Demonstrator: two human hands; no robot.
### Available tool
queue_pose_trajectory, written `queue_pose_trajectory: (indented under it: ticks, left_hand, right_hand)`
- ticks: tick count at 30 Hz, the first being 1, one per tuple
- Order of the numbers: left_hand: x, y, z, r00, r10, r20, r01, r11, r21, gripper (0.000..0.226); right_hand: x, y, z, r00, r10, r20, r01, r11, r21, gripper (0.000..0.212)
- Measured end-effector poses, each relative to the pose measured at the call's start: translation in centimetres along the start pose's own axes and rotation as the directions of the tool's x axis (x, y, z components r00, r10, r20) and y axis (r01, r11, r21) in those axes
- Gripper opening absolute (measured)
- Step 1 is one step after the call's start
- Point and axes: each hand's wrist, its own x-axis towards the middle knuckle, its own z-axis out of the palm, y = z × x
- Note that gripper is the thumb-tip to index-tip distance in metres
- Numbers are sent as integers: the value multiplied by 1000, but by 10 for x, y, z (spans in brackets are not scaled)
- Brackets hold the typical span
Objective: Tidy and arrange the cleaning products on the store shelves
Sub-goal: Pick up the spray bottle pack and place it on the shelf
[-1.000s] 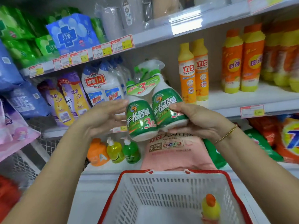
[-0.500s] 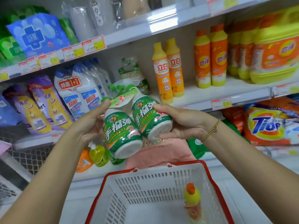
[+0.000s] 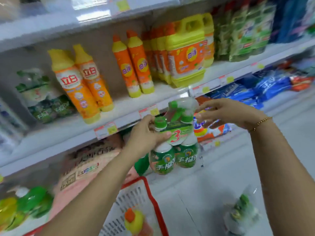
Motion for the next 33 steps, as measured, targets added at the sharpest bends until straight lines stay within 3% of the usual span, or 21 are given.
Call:
queue_pose_trajectory:
  ticks: [3, 6, 9, 13, 17, 20, 23, 29, 33]
  left_hand:
    - [16, -27, 46, 996, -74, 47, 74, 997, 13, 35]
    - [21, -56, 88, 975, -197, 102, 191, 980, 60, 41]
    - [21, -95, 125, 943, -324, 79, 323, 946, 20, 40]
    - [16, -132, 158, 918, -389, 74, 391, 920, -15, 39]
    - [4, -151, 185, 879, -462, 117, 448, 884, 131, 38]
    - [-6, -159, 194, 882, -446, 148, 402, 879, 254, 45]
    - [-9, -167, 191, 877, -452, 163, 397, 873, 283, 39]
    - [-28, -180, 175, 880, -474, 37, 427, 822, 377, 31]
    - [-30, -165, 158, 885, -454, 103, 400, 855, 331, 36]
  right_hand:
    - [0, 44, -32, 989, 104, -110, -110, 992, -57, 32]
    - [4, 80, -52, 968, 133, -212, -150, 986, -66, 51]
    - [10, 110, -48, 980, 184, -74, -186, 983, -16, 29]
    - [28, 141, -19, 943, 269, 196, -221, 946, -238, 38]
    - [48, 165, -7, 893, 398, 211, -293, 869, -399, 28]
    - [52, 169, 2, 856, 466, 222, -337, 830, -444, 20]
    - [59, 165, 18, 841, 490, 230, -320, 793, -518, 15]
    - [58, 158, 48, 759, 549, 350, -290, 766, -574, 22]
    - [53, 145, 55, 743, 585, 326, -275, 710, -648, 19]
